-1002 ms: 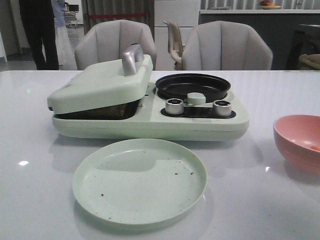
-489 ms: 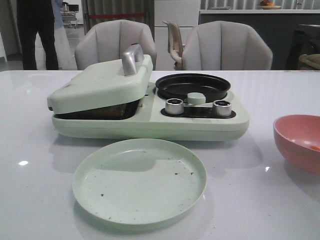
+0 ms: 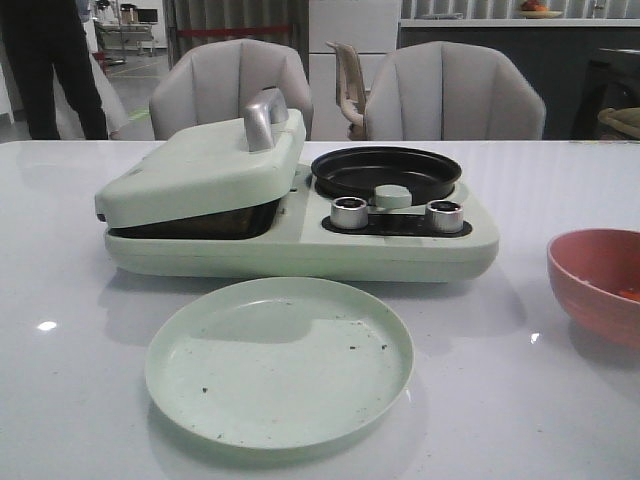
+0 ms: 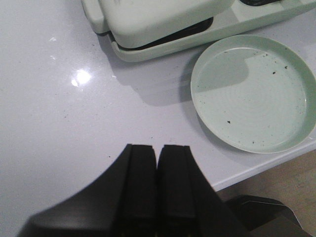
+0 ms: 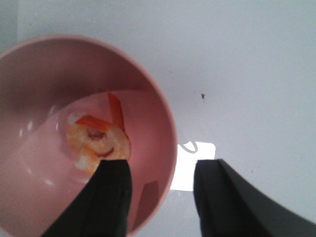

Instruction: Make breakfast with bread and shrimp

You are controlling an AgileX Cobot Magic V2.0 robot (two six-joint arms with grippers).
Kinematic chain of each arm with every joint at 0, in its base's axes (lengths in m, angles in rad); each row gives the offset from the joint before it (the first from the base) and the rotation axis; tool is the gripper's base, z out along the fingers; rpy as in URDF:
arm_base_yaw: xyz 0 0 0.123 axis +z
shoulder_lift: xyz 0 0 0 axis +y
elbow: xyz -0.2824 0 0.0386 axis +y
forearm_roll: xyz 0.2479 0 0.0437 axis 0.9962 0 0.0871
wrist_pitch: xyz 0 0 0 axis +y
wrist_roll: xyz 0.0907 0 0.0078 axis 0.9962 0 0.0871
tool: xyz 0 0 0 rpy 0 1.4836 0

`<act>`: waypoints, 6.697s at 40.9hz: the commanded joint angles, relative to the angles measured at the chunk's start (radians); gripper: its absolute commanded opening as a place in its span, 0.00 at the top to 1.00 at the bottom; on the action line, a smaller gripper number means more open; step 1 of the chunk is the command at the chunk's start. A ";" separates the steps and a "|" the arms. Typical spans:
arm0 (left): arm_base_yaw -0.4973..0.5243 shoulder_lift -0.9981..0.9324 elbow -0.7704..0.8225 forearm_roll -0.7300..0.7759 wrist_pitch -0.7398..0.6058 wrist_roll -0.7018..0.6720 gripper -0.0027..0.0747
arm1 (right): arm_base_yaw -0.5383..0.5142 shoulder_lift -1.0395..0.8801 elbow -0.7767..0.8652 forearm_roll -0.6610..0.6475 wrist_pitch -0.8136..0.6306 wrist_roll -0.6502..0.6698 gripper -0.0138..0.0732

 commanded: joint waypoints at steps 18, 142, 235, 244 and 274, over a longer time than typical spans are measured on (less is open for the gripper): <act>-0.006 -0.011 -0.026 -0.008 -0.053 -0.008 0.84 | -0.007 0.143 -0.087 -0.018 -0.069 -0.012 0.50; -0.006 -0.011 -0.026 0.029 -0.105 -0.008 0.84 | 0.720 0.417 -0.749 -1.799 0.285 0.675 0.79; -0.006 -0.011 -0.026 0.046 -0.105 -0.008 0.84 | 0.051 -0.052 -0.325 -0.076 0.148 0.103 0.79; -0.006 -0.011 -0.026 0.046 -0.105 -0.008 0.84 | -0.128 -0.054 -0.169 0.231 0.101 -0.082 0.79; -0.006 -0.011 -0.026 0.046 -0.105 -0.008 0.84 | -0.160 0.091 0.016 0.238 -0.119 -0.092 0.70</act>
